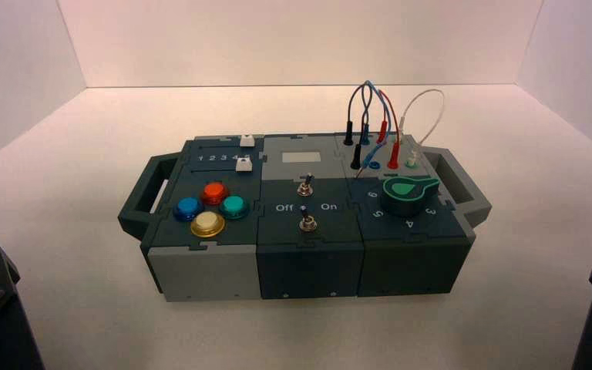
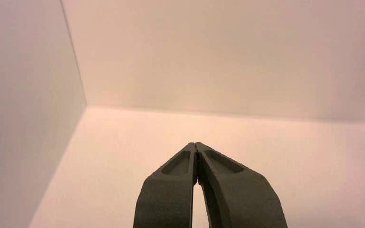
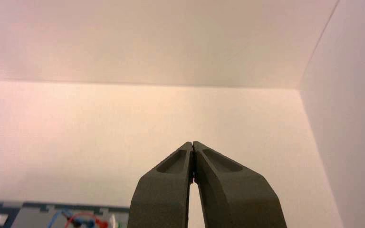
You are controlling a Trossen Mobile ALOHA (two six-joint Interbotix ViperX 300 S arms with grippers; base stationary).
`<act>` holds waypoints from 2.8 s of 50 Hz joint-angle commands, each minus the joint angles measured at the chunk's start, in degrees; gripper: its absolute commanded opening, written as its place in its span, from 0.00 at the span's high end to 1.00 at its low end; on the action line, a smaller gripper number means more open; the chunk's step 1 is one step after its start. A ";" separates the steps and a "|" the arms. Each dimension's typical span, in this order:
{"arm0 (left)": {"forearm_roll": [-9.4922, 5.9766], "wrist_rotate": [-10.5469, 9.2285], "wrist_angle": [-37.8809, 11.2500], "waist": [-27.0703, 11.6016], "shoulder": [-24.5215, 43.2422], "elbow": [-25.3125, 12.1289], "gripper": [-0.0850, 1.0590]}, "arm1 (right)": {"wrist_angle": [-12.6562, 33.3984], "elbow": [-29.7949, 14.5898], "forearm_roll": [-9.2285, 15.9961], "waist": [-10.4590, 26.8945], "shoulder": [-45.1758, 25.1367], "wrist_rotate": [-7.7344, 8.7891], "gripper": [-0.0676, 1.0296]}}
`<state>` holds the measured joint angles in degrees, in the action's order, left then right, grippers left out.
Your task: Push the blue button with the left gripper.
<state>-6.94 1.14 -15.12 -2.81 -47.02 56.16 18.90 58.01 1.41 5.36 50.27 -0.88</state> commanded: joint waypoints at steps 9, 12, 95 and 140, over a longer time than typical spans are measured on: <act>0.18 1.85 -13.18 -9.32 1.49 -4.57 0.95 | 2.37 -2.90 0.26 2.72 -2.90 -0.18 0.96; 0.18 1.93 -16.70 -10.81 1.85 -5.10 0.95 | 2.99 -3.08 0.35 3.60 -3.69 -0.18 0.96; -6.68 -0.62 -38.85 -35.86 22.59 -3.69 0.95 | 16.26 -2.90 5.98 42.10 -16.52 1.05 0.96; -6.86 -0.70 -36.30 -37.27 31.99 -3.60 0.95 | 15.91 -3.08 6.42 44.12 -16.61 1.05 0.96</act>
<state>-13.71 0.70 -51.77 -39.55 -15.12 53.61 35.33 56.51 7.56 48.25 33.49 0.00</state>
